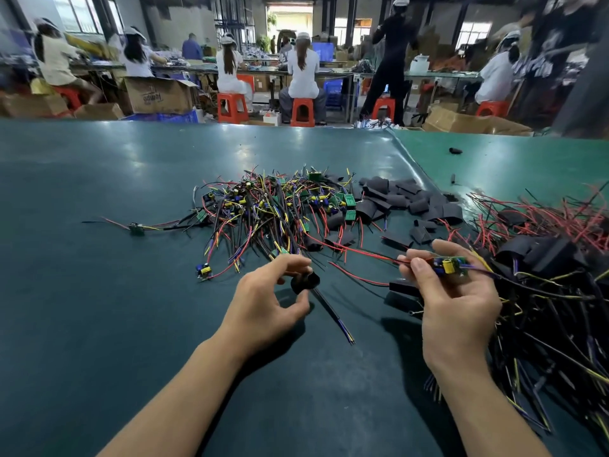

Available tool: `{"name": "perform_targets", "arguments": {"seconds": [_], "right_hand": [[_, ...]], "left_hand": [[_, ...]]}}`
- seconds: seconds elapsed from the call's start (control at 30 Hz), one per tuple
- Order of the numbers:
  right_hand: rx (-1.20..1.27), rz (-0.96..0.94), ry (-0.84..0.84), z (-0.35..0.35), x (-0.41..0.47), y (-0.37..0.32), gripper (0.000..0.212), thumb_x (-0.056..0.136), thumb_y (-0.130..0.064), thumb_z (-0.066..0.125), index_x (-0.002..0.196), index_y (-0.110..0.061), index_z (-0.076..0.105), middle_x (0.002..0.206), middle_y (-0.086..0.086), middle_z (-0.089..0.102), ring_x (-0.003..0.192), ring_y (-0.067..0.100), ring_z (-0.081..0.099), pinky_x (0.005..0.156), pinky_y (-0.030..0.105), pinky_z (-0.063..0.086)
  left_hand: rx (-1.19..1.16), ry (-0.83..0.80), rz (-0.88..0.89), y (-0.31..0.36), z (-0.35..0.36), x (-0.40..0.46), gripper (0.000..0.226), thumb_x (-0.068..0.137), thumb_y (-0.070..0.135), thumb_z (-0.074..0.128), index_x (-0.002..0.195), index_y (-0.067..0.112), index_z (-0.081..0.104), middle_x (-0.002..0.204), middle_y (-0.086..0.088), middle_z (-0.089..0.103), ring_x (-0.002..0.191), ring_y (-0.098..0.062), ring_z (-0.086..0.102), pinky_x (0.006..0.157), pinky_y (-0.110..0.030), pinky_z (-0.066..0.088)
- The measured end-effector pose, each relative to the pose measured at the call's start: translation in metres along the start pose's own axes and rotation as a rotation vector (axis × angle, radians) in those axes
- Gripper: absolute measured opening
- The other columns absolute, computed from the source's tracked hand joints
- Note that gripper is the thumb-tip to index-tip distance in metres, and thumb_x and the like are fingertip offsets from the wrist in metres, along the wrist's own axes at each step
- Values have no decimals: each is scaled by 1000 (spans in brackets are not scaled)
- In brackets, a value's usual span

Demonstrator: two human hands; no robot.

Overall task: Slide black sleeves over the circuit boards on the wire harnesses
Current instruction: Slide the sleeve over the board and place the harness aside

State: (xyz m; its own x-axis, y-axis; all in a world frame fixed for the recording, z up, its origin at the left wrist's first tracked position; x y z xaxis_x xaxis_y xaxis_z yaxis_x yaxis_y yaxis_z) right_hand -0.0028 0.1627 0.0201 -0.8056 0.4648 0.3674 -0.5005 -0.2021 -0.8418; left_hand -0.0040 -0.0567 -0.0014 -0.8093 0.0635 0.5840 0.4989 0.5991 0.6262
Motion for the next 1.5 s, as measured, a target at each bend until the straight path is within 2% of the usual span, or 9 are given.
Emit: {"name": "perform_targets", "arguments": {"seconds": [0.23, 0.37, 0.6, 1.0, 1.17, 1.37, 1.5], "right_hand": [[-38, 37, -134, 4, -3, 3, 36, 86, 16, 61, 103, -16, 60, 82, 6, 73, 80, 21, 72, 74, 25, 58], [-54, 60, -198, 5, -5, 4, 33, 85, 15, 62, 102, -14, 63, 82, 8, 74, 78, 22, 72, 72, 24, 58], [95, 124, -89, 1, 1, 3, 32, 86, 15, 60, 100, -14, 63, 80, 7, 73, 80, 24, 71, 72, 27, 58], [81, 207, -140, 2, -1, 4, 29, 86, 17, 57, 99, -8, 62, 80, 9, 72, 79, 24, 72, 69, 26, 58], [40, 175, -180, -1, 1, 2, 29, 86, 18, 57, 97, -9, 62, 78, 8, 72, 78, 24, 71, 69, 28, 58], [74, 146, -153, 1, 1, 0, 28, 85, 19, 56, 93, -7, 61, 76, 7, 73, 77, 23, 71, 69, 26, 58], [149, 183, -134, -2, 4, -2, 31, 86, 21, 51, 92, -7, 60, 75, 7, 72, 77, 23, 70, 69, 25, 57]], "left_hand": [[-15, 46, -2, -2, 0, 6, 41, 76, 6, 76, 113, 18, 65, 102, 15, 70, 98, -1, 65, 87, -21, 49], [-32, 39, 5, -2, 0, 6, 41, 76, 4, 74, 114, 18, 65, 102, 14, 71, 100, -2, 66, 86, -26, 51], [-85, -20, -20, -4, 2, 6, 48, 76, 5, 76, 117, 23, 61, 102, 13, 69, 97, -4, 67, 89, -24, 52], [-167, 79, 72, -2, 4, 8, 50, 75, -2, 77, 119, 13, 59, 107, 7, 71, 101, -9, 68, 87, -28, 53], [-141, 92, 52, -2, 4, 9, 48, 76, -1, 78, 119, 12, 59, 105, 6, 69, 99, -8, 66, 83, -22, 51], [-118, 21, 44, -1, 3, 8, 52, 77, 2, 77, 122, 18, 57, 106, 9, 69, 99, -7, 66, 82, -22, 49], [-123, -24, 13, -1, 3, 8, 56, 77, 3, 76, 125, 23, 54, 106, 11, 68, 99, -8, 66, 79, -27, 51]]}}
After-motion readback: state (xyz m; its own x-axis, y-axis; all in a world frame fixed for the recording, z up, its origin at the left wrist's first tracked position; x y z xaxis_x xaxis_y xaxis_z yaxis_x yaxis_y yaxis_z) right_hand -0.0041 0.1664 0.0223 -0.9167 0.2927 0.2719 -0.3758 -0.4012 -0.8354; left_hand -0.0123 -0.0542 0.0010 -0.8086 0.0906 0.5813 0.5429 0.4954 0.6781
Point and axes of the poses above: each hand's wrist, its own x-axis towards the middle knuckle, its own z-axis out of the palm, y = z × x, the point moved 1 cm from there along x, towards the middle knuckle
